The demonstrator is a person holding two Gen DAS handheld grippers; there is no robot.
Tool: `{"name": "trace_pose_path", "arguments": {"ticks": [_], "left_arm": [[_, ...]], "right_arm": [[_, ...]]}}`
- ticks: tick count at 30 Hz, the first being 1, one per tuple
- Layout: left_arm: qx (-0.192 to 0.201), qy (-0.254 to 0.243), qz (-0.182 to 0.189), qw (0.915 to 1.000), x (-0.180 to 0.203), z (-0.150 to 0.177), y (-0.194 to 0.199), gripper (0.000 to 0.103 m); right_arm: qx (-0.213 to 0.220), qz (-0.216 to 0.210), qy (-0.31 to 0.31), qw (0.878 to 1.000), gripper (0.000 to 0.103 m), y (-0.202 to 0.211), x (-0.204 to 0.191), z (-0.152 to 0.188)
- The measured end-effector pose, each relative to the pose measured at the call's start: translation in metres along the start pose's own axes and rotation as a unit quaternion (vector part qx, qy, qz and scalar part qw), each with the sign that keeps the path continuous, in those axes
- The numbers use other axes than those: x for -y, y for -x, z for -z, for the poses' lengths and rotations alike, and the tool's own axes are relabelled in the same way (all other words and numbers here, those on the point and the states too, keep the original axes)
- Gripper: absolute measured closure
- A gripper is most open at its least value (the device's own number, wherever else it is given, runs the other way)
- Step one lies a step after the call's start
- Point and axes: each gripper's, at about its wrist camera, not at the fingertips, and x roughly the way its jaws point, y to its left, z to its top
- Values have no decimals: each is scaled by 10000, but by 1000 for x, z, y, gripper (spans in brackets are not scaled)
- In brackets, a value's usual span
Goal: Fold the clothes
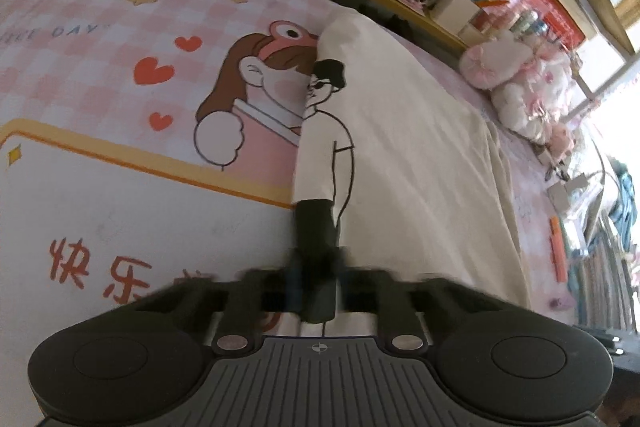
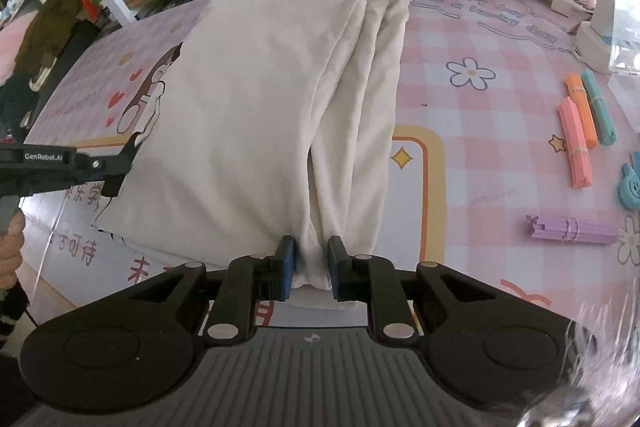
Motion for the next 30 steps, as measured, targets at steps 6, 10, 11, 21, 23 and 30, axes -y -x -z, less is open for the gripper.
{"name": "trace_pose_path", "arguments": {"ticks": [6, 10, 11, 21, 23, 30], "left_arm": [[182, -314, 169, 9992, -4, 1, 25, 100], [78, -264, 156, 9995, -29, 3, 37, 100], [48, -240, 149, 9996, -35, 4, 40, 100], [-249, -545, 181, 9980, -68, 5, 54, 93], [-296, -659, 147, 9973, -71, 0, 54, 89], [297, -577, 370, 9972, -93, -40, 55, 51]], "right_arm": [[-42, 28, -136, 9999, 85, -1, -6, 1], [-163, -268, -340, 9989, 85, -4, -16, 6], [-190, -285, -305, 9989, 85, -5, -22, 7], [-234, -19, -136, 9996, 81, -7, -63, 15], [-211, 114, -141, 9996, 72, -6, -68, 16], [240, 634, -250, 9974, 56, 4, -76, 15]]}}
